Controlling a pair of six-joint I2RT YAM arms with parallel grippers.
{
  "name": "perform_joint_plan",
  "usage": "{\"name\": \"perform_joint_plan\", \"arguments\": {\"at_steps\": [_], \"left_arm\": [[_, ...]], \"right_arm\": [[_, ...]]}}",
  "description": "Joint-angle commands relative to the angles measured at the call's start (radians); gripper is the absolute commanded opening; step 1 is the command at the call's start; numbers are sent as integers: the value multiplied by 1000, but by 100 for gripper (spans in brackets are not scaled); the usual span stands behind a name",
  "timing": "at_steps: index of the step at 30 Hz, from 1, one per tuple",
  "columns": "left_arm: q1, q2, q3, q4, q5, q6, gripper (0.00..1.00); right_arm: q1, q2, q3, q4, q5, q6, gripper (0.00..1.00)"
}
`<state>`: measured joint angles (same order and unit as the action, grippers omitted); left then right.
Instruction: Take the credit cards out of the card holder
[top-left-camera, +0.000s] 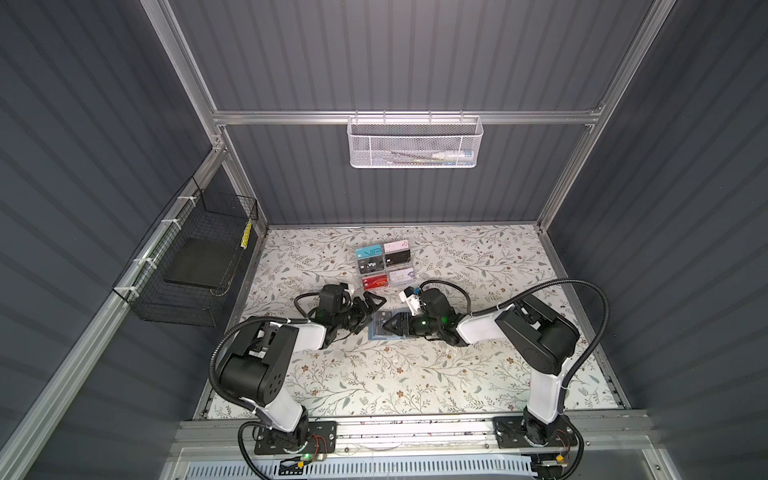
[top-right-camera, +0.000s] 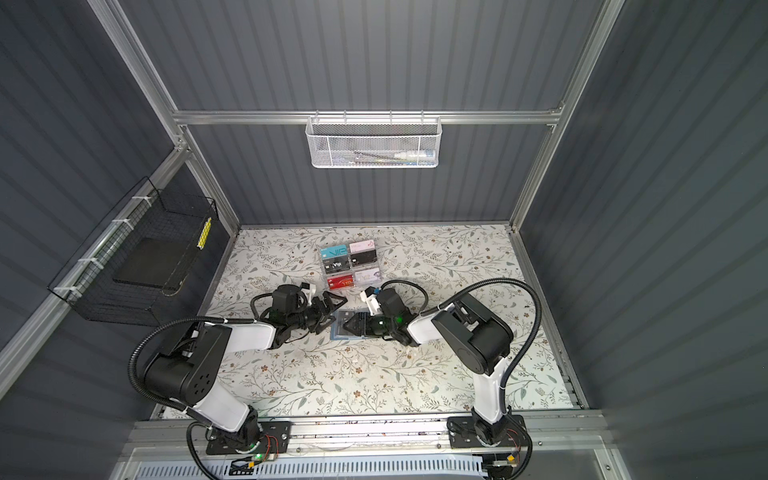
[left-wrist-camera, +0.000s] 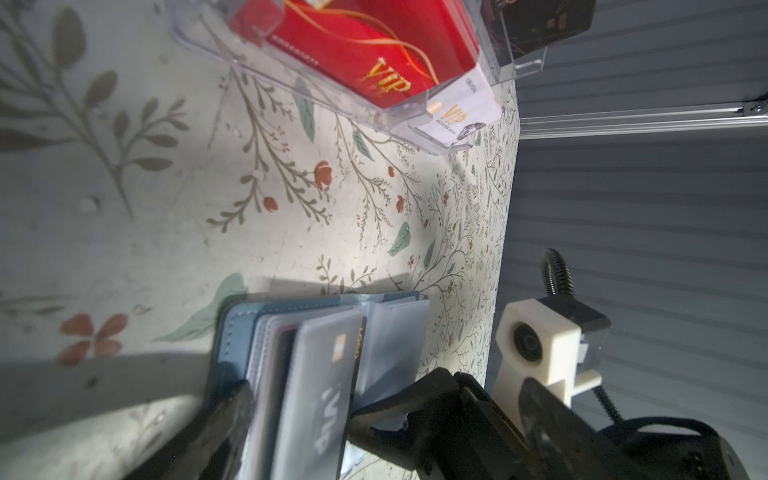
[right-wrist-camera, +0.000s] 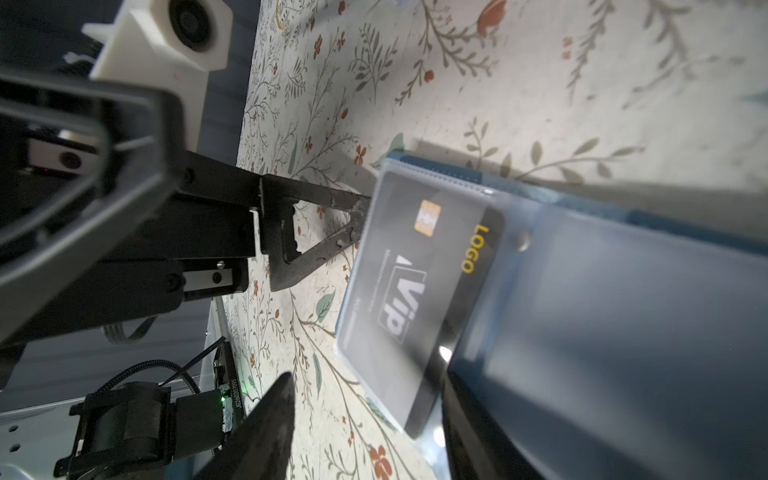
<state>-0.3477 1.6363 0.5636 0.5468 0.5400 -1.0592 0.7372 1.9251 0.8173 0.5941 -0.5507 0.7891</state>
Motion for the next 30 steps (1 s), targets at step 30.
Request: {"name": "perform_joint_plan", "arguments": {"at_steps": [30], "left_arm": [[-37, -26, -3, -11, 36, -19, 100]], "right_arm": [[-29, 42, -10, 39, -18, 45, 51]]}}
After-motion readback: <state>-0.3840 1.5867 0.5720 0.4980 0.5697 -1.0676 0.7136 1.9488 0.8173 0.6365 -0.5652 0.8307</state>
